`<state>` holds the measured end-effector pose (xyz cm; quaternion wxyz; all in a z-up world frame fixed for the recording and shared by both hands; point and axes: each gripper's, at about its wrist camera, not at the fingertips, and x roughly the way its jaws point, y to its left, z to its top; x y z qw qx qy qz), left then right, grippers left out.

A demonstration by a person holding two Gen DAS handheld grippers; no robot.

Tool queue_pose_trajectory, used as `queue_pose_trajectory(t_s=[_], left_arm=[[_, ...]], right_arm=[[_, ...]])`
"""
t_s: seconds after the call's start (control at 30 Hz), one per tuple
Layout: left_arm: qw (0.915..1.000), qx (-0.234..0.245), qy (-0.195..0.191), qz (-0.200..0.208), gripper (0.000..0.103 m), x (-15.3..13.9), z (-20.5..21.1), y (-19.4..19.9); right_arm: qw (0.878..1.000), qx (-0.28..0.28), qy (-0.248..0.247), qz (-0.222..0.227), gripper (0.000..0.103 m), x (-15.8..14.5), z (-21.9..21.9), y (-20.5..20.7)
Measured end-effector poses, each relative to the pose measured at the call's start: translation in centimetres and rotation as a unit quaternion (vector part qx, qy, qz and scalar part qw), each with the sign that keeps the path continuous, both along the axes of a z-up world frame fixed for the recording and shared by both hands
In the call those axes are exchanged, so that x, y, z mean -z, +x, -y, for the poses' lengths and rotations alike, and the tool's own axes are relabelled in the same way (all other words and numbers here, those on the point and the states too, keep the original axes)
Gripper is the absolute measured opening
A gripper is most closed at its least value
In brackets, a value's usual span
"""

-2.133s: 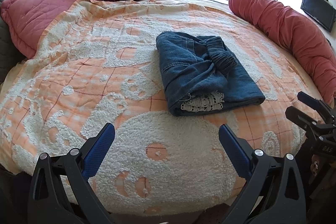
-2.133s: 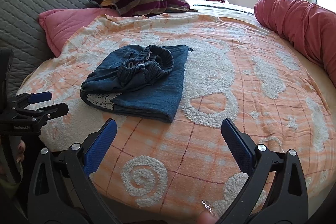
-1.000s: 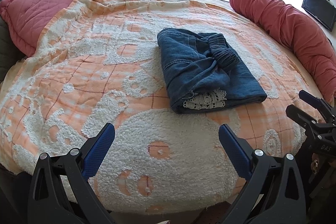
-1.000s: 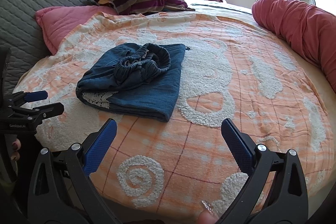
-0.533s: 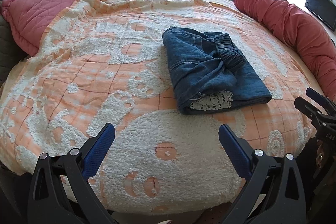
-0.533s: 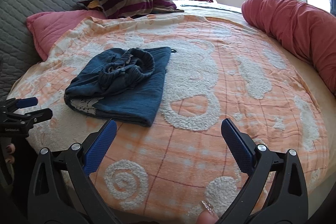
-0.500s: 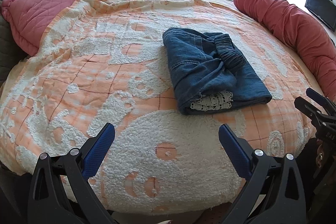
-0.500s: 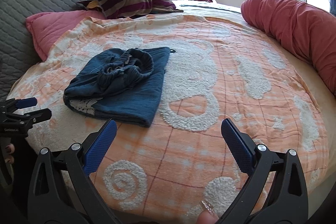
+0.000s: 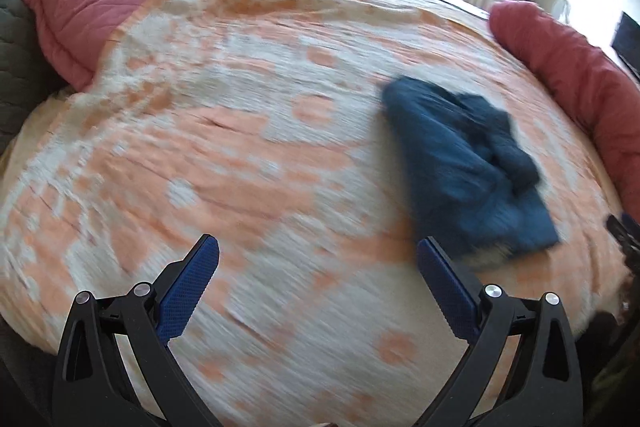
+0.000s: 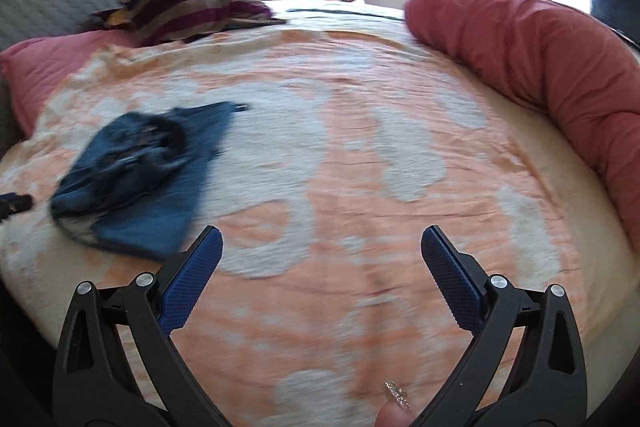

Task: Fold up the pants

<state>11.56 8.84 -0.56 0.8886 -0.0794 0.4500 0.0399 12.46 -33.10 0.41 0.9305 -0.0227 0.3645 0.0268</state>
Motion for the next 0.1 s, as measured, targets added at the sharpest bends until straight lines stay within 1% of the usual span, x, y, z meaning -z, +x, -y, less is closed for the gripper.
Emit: queue_pose_trajectory(t_s=[0.1], left_arm=[[0.9985, -0.042, 0.033, -0.007, 0.099, 0.3, -3.7, 2.7]], right_arm=[[0.999, 0.045, 0.008, -0.01, 0.094, 0.2, 4.0, 1.8]])
